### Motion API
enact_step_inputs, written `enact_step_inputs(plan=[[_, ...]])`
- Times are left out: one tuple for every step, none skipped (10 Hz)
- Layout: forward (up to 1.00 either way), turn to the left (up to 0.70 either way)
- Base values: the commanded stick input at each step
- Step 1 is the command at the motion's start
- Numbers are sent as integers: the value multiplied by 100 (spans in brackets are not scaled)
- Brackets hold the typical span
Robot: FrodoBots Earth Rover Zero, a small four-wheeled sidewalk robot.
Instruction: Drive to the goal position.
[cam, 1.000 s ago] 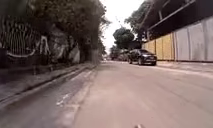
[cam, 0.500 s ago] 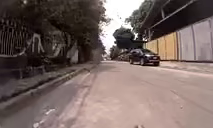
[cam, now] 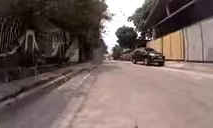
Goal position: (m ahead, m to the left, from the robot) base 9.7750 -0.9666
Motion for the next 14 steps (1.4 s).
enact_step_inputs(plan=[[100,0],[100,0],[100,0],[100,0],[100,0],[100,0],[100,0],[100,0],[100,0],[100,0],[100,-13],[100,-28],[100,-7],[100,0]])
